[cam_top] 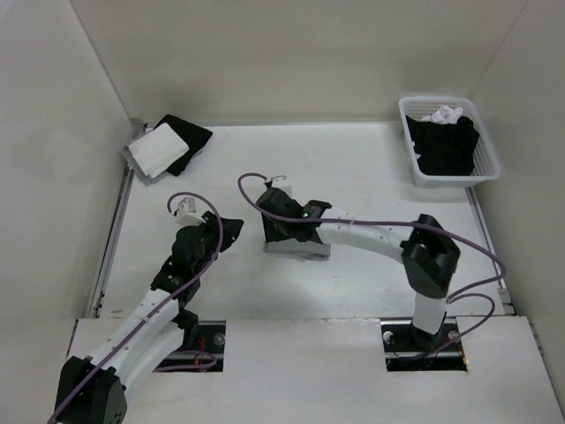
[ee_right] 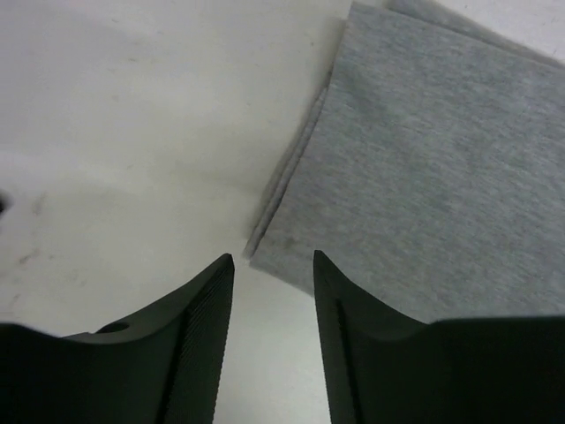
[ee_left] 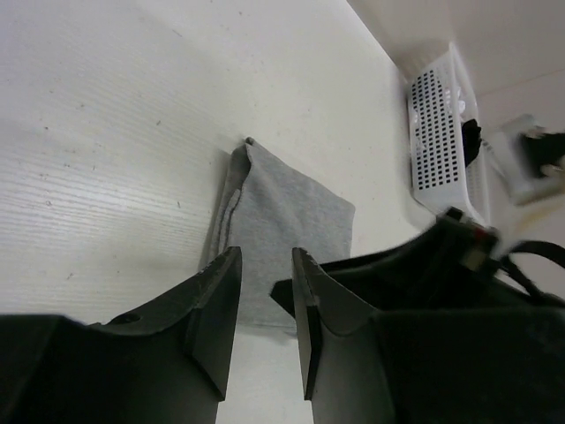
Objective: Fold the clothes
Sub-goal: Fold the tank top
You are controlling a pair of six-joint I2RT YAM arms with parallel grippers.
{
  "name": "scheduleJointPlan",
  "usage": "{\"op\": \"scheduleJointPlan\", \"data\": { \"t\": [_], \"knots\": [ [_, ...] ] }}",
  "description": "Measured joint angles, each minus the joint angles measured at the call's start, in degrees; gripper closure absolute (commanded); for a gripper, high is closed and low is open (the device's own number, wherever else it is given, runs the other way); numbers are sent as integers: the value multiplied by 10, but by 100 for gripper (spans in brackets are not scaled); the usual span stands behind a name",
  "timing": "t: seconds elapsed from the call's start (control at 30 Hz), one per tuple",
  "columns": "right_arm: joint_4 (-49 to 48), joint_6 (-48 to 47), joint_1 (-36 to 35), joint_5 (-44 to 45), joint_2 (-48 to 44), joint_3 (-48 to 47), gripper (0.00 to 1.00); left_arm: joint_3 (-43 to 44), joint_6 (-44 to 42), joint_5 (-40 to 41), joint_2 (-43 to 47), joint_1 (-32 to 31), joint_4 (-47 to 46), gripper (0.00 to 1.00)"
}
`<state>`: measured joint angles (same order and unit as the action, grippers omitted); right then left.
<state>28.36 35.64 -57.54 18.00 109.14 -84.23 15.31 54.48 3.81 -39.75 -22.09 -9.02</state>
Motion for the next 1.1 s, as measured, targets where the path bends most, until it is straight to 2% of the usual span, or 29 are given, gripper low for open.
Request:
{"op": "scheduleJointPlan", "data": {
  "t": [0.07, 0.2, 0.23, 0.37, 0.5, 0.57, 0.63, 0.7, 0.77, 0.9, 1.1],
  "knots": [
    [-16, 3, -3, 0, -50, 36, 60, 0, 0, -1, -15, -2, -2, 72],
    [-74, 17, 2, 0, -221, 158, 93, 2, 0, -2, -86, -33, -28, 72],
    [-100, 22, 6, 0, -268, 196, 98, 3, 0, -2, -108, -46, -33, 72],
    [-208, 53, 29, 2, -444, 385, 100, 9, -5, 5, -163, -86, -45, 72],
    [-255, 87, 87, 0, -621, 597, 94, 9, -21, 22, -166, -84, -45, 69],
    [-256, 98, 137, -3, -687, 663, 84, 8, -33, 33, -166, -73, -40, 66],
    [-260, 105, 188, -9, -721, 694, 69, 8, -43, 44, -166, -62, -32, 64],
    [-280, 106, 239, -17, -732, 706, 57, 8, -52, 52, -167, -51, -22, 63],
    [-309, 103, 281, -25, -726, 709, 51, 9, -60, 58, -170, -42, -9, 61],
    [-376, 94, 339, -37, -685, 711, 50, 14, -69, 63, -179, -23, 29, 58],
    [-455, 85, 343, -50, -623, 743, 49, 17, -74, 68, -163, -1, 64, 58]
  ]
}}
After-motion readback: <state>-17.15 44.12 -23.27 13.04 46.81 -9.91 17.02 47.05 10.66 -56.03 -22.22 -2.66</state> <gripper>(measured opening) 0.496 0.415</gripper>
